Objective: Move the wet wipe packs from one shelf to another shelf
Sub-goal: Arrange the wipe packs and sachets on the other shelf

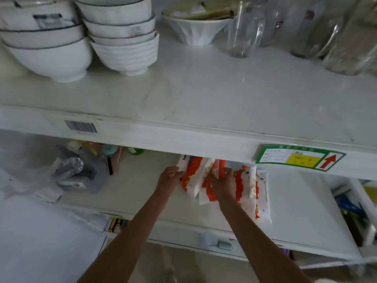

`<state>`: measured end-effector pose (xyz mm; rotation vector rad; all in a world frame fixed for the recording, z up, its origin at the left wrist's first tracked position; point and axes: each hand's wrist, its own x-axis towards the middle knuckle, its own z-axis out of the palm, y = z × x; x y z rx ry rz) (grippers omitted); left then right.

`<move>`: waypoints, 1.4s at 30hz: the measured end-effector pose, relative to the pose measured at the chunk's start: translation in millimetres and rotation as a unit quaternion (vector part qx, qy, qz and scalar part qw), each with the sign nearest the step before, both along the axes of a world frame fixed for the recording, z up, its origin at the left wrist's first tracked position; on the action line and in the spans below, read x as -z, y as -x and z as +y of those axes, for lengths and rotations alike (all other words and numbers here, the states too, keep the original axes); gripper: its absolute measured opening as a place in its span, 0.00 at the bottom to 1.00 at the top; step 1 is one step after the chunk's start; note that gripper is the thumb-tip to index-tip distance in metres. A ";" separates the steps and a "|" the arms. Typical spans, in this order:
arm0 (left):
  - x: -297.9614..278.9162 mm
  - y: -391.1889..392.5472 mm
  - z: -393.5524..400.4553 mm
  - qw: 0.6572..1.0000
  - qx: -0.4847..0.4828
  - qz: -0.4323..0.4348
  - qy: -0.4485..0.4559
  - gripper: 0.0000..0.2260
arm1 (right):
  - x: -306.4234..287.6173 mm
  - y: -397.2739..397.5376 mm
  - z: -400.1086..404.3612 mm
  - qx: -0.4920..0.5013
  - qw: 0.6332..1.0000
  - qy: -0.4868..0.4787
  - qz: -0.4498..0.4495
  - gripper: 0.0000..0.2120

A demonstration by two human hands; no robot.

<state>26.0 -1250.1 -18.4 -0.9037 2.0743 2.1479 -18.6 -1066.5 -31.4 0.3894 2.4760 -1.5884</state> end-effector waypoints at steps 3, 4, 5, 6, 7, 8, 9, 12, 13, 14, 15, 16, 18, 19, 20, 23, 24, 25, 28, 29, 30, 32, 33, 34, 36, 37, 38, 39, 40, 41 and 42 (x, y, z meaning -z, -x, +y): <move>15.3 -15.8 -13.3 0.999 0.041 0.006 -0.005 0.06 | 14.1 -12.8 3.4 0.027 0.997 -0.057 0.052 0.29; 22.3 -19.7 -17.7 0.999 0.049 0.005 -0.008 0.05 | 20.1 -17.4 4.9 0.030 0.995 -0.068 0.060 0.30; 31.4 -23.5 -22.5 0.998 0.053 0.008 -0.014 0.06 | 24.5 -24.0 6.3 0.034 0.995 -0.072 0.061 0.32; 38.9 -27.2 -25.9 0.998 0.054 0.013 -0.022 0.07 | 32.6 -28.4 8.9 0.041 0.995 -0.069 0.058 0.34; 44.6 -29.9 -28.8 0.998 0.050 0.021 -0.030 0.08 | 32.5 -35.5 9.3 0.050 0.995 -0.063 0.056 0.36; 48.5 -31.7 -30.8 0.998 0.049 0.027 -0.034 0.09 | 29.2 -43.3 8.9 0.054 0.996 -0.055 0.054 0.36; 51.6 -33.5 -32.1 0.997 0.048 0.032 -0.045 0.09 | 23.5 -52.1 6.8 0.057 0.996 -0.046 0.056 0.33; 47.8 -41.3 -26.9 0.995 0.081 0.041 -0.042 0.13 | 3.5 -73.8 -0.7 0.073 0.995 -0.023 0.067 0.16; 46.3 -43.5 -22.7 0.994 0.099 0.042 -0.033 0.16 | 2.0 -77.3 -1.0 0.081 0.994 -0.013 0.072 0.13; 43.8 -46.0 -17.1 0.992 0.121 0.044 -0.014 0.19 | 0.2 -79.8 -1.0 0.084 0.994 -0.004 0.076 0.13; 41.0 -48.1 -10.5 0.989 0.142 0.050 0.009 0.22 | -2.6 -82.0 -0.9 0.085 0.993 -0.002 0.080 0.14; 36.8 -51.0 -3.0 0.986 0.156 0.057 0.029 0.24 | -6.1 -83.9 0.0 0.083 0.993 -0.003 0.084 0.16; 29.4 -57.4 12.8 0.983 0.164 0.071 0.038 0.25 | -11.8 -88.1 4.1 0.073 0.993 0.000 0.093 0.19; 23.8 -61.1 20.8 0.982 0.165 0.079 0.035 0.25 | -15.4 -90.9 7.0 0.071 0.993 -0.002 0.095 0.19; 18.1 -64.5 29.4 0.981 0.172 0.085 0.030 0.25 | -18.4 -93.7 10.8 0.066 0.993 -0.004 0.098 0.19; 3.5 -73.0 56.2 0.972 0.211 0.104 0.028 0.29 | -28.0 -105.2 24.4 0.029 0.992 -0.029 0.121 0.18; -0.3 -76.5 65.0 0.968 0.226 0.102 0.030 0.30 | -31.0 -110.6 30.4 0.014 0.990 -0.036 0.132 0.17; -3.3 -79.9 74.3 0.965 0.238 0.102 0.030 0.30 | -34.5 -116.6 37.2 0.004 0.990 -0.038 0.137 0.16; -12.7 -92.1 107.4 0.957 0.269 0.103 0.040 0.31 | -40.2 -139.4 65.4 -0.010 0.991 -0.023 0.128 0.16; -15.9 -96.7 120.6 0.954 0.274 0.112 0.041 0.32 | -40.6 -147.2 77.1 -0.013 0.992 -0.023 0.123 0.17; -17.4 -101.8 133.7 0.955 0.271 0.117 0.035 0.33 | -40.3 -154.3 89.7 -0.019 0.992 -0.026 0.120 0.18; -9.1 -112.8 160.6 0.959 0.261 0.112 0.017 0.35 | -40.8 -169.9 117.1 -0.034 0.993 -0.035 0.111 0.21; -7.5 -122.2 174.8 0.960 0.260 0.100 0.019 0.33 | -41.0 -177.9 131.2 -0.037 0.993 -0.037 0.103 0.21; -5.4 -132.4 189.1 0.961 0.262 0.091 0.024 0.31 | -39.9 -185.2 145.4 -0.040 0.994 -0.038 0.097 0.22; -1.9 -153.6 213.1 0.963 0.257 0.076 0.030 0.29 | -36.7 -198.5 171.7 -0.048 0.994 -0.042 0.093 0.22; 0.2 -163.9 222.1 0.965 0.251 0.064 0.034 0.28 | -34.5 -204.0 182.9 -0.050 0.994 -0.043 0.090 0.22; 4.8 -170.1 229.5 0.968 0.244 0.050 0.041 0.27 | -32.3 -207.9 192.1 -0.049 0.994 -0.041 0.087 0.21; 5.5 -177.0 235.3 0.969 0.239 0.039 0.045 0.26 | -30.0 -210.8 198.7 -0.046 0.995 -0.035 0.082 0.21; 4.1 -182.0 239.4 0.971 0.234 0.028 0.040 0.26 | -28.5 -213.3 203.2 -0.044 0.996 -0.028 0.078 0.20; 1.9 -184.7 241.1 0.973 0.225 0.028 0.041 0.26 | -28.9 -214.6 206.4 -0.044 0.996 -0.018 0.076 0.19; -1.6 -183.9 241.3 0.974 0.220 0.028 0.047 0.26 | -30.3 -213.2 207.9 -0.047 0.996 -0.007 0.075 0.19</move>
